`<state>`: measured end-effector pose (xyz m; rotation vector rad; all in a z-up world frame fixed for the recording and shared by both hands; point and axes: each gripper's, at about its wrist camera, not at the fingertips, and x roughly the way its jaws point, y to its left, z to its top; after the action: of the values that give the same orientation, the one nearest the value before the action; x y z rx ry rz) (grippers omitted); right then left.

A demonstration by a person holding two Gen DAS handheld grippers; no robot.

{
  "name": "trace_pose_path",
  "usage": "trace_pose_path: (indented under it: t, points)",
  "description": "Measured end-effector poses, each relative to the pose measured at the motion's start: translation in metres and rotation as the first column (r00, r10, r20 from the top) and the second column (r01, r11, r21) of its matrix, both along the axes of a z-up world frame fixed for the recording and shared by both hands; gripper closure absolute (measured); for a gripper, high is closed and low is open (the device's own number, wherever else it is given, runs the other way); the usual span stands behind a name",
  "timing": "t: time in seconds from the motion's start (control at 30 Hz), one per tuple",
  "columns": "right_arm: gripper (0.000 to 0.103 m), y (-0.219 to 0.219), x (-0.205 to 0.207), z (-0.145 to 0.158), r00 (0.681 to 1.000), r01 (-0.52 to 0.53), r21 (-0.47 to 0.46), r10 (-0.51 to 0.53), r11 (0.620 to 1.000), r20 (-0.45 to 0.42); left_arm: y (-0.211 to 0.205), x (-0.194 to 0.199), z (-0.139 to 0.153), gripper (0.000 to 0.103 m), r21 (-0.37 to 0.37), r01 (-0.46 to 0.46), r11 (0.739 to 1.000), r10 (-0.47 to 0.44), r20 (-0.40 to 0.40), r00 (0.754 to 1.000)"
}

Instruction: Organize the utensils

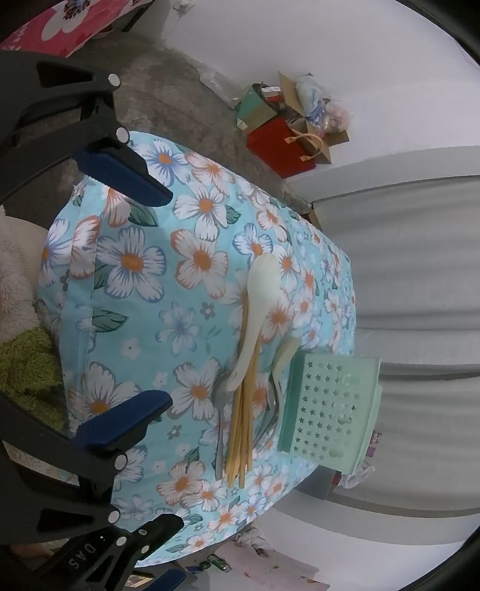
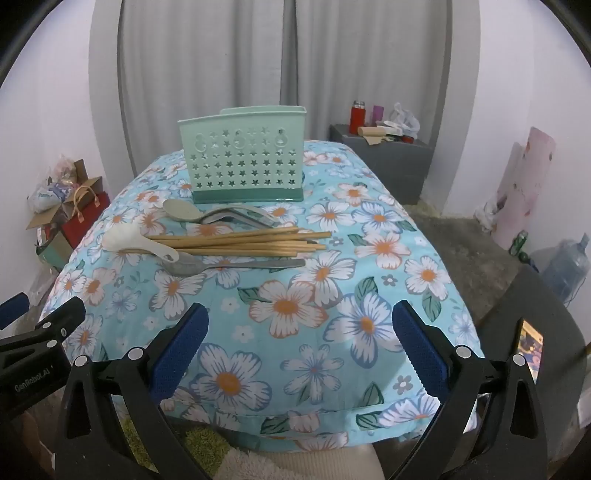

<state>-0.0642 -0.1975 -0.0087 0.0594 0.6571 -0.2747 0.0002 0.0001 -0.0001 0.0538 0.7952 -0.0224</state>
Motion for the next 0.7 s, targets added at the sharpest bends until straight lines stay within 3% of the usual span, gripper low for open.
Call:
trace_pose_path:
  t: [0.7]
  points:
    - [0.008,-0.001,0.0,0.0,1.0,-0.001,-0.004,0.001,1.0,-0.004,0.011,0.001,0.0,0.005,-0.005,0.001,1.0,-0.001,-0.005,1.0]
